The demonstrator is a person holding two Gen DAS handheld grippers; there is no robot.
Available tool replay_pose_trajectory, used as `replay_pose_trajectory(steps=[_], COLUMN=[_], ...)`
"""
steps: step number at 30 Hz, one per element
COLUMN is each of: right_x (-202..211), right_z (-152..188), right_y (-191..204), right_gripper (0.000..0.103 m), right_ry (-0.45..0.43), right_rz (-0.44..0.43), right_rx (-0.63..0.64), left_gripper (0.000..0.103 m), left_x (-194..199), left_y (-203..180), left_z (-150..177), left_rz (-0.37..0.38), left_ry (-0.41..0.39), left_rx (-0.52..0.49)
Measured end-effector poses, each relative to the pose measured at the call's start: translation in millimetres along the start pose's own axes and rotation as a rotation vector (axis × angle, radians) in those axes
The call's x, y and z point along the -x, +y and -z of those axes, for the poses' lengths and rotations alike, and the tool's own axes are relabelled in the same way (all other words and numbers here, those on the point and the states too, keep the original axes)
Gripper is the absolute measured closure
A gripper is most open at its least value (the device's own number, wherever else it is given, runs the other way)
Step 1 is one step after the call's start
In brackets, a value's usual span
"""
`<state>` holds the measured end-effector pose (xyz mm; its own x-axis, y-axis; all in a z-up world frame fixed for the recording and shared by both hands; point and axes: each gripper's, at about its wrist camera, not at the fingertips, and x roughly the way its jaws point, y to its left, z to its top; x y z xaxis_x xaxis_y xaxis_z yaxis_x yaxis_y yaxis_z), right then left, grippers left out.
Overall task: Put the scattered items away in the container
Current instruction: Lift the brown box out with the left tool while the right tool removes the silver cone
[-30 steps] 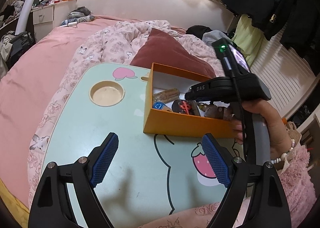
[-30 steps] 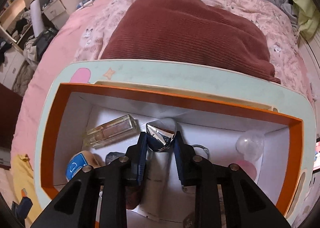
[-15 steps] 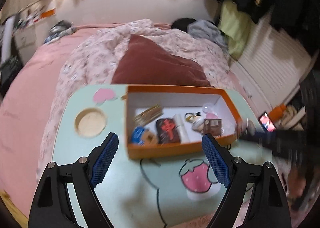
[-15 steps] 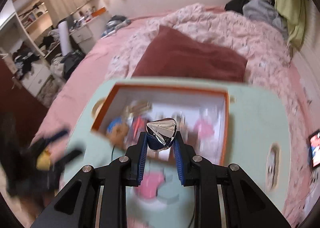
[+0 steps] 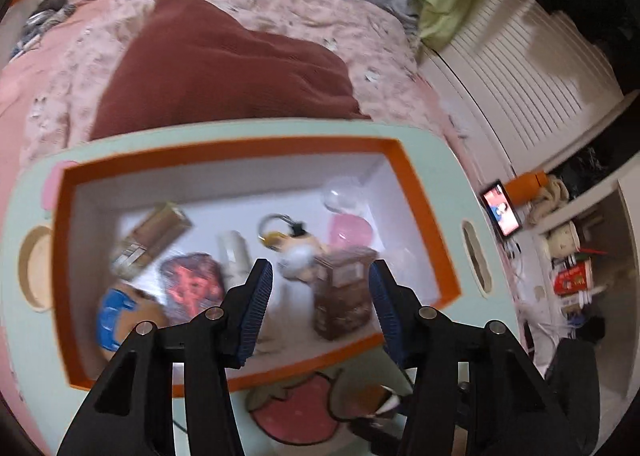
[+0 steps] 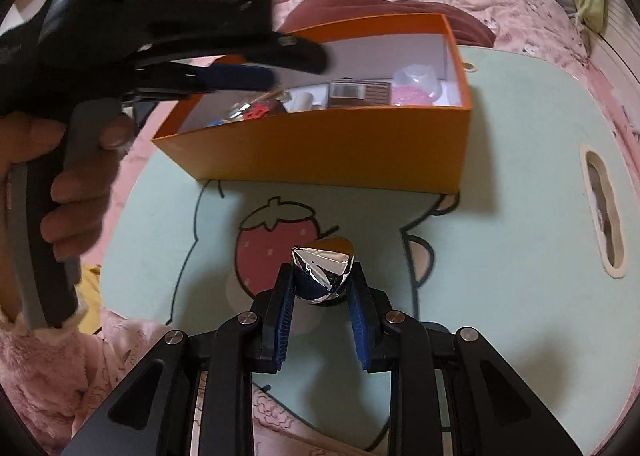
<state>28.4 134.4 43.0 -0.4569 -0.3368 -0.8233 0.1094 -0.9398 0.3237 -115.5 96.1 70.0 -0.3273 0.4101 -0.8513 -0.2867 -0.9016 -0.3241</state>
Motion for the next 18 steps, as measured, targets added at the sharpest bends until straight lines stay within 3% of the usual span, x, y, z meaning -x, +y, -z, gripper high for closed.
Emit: replay_pose_trajectory(steps=[3,9,12,18], right_x=[-0.1,0.6,1.1,3.9], right_z=[4.6,4.4,4.3,6.2], right_y=[-0.1,-5.8,-5.2,-7.1], right_gripper=[0.078,0.078,0.078,0.078], right_ry=[0.001,0.006,0.004,0.003], right_rz=[-0.012,-0.038,-0.036,-0.042], right_rx=[-0.016,-0.046,-0.047,-0.052], left_gripper=[0.052,0.052,0.059,0.06], left_x=[-8.9,-36.6,-44.6,-36.2], left_y=[-6.9,-4.1,-2.5,0.8], left_z=[0.6,4.6,5.7,9.7], left_rz=[-0.002,0.075,0.12,0.138], left_ry=[0.028,0.129,0.11,0.051], left_rx=[0.004,0.054,0.049,0.046])
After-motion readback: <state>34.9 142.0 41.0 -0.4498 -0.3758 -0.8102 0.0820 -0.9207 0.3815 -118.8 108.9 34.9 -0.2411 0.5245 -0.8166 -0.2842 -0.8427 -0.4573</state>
